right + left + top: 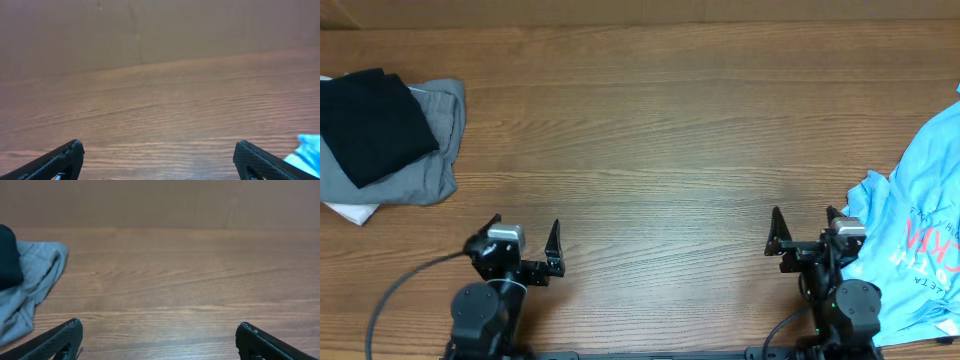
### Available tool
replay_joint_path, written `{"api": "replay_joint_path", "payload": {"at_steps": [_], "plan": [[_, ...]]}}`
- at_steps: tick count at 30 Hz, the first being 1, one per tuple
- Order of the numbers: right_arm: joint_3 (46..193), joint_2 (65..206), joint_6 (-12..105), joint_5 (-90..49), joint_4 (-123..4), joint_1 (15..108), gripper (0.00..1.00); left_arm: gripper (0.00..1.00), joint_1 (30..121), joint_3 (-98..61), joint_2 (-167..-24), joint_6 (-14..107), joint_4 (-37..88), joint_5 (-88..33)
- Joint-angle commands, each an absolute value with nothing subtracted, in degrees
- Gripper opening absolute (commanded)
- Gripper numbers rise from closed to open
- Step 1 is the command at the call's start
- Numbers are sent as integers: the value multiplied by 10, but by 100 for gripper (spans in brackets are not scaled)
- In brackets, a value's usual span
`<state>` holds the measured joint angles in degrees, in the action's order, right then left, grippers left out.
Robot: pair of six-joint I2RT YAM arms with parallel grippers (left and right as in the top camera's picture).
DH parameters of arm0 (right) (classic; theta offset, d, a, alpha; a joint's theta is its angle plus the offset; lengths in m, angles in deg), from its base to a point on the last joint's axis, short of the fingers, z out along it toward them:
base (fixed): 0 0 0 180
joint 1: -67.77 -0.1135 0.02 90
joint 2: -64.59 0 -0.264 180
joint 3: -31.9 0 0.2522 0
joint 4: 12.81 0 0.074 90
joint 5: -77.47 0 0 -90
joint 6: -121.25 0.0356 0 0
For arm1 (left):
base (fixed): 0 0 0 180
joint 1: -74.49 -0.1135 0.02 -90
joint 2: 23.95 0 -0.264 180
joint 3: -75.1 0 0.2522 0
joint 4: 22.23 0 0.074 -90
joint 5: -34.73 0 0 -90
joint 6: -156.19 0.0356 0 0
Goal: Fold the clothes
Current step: 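Reach the right gripper to the blue T-shirt and grasp its edge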
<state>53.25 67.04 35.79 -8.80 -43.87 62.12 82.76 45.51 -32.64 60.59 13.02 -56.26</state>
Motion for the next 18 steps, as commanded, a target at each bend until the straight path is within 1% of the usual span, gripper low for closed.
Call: {"api": "replay_joint_path", "payload": {"at_steps": [1, 6, 12, 18], "plan": [[601, 705, 364, -58, -454, 623, 100, 100, 831, 384, -402, 598, 145, -571], [669, 790, 364, -29, -479, 624, 100, 100, 831, 285, -528, 600, 193, -571], [769, 954, 364, -29, -520, 624, 100, 100, 831, 172, -658, 600, 255, -567], [877, 1127, 364, -29, -577, 625, 100, 100, 831, 114, -733, 602, 302, -567]]}}
